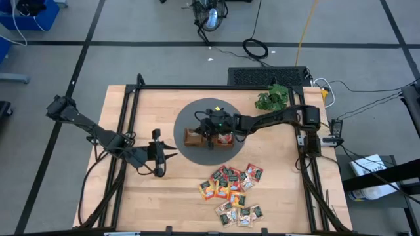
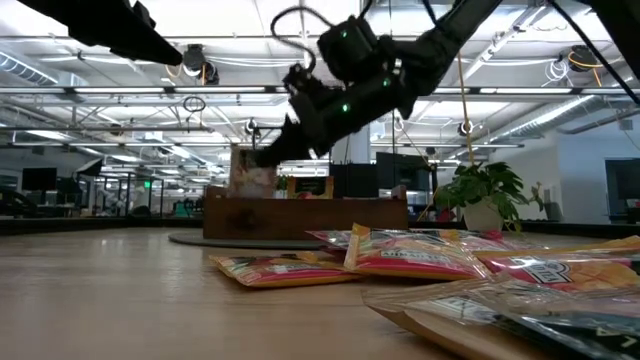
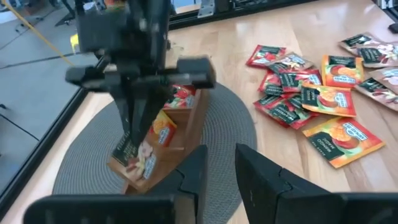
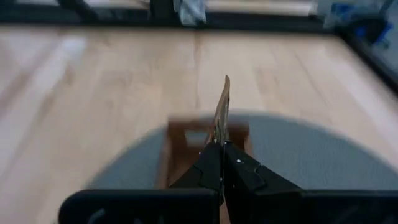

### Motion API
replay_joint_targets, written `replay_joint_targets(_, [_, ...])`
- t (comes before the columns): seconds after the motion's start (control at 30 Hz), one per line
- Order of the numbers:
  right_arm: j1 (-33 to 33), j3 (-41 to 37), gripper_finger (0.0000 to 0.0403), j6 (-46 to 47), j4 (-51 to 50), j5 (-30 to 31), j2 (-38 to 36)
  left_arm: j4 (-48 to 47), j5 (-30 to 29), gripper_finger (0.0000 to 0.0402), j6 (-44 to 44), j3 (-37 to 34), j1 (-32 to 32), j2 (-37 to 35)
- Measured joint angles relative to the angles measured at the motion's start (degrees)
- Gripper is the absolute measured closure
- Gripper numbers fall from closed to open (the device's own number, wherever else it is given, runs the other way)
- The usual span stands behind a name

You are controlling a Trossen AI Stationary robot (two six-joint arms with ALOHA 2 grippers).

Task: Pick & Place Tea
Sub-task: Put the brown tea bag into the left section of the wooden organizer

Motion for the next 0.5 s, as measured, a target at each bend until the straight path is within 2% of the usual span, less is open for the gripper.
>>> replay_joint_targets(0.17, [-0.46,0.01,0.0403,-0.25,2.27,-0.04,1.48,-0.17,-0.05,0.0314,0.03,0.0,0.06,0.0])
replay_joint_targets(0.5, [-0.85,0.07,0.0403,-1.38,-0.39,0.14,2.29,-0.18,-0.04,0.0314,-0.66,-0.04,0.02,0.0])
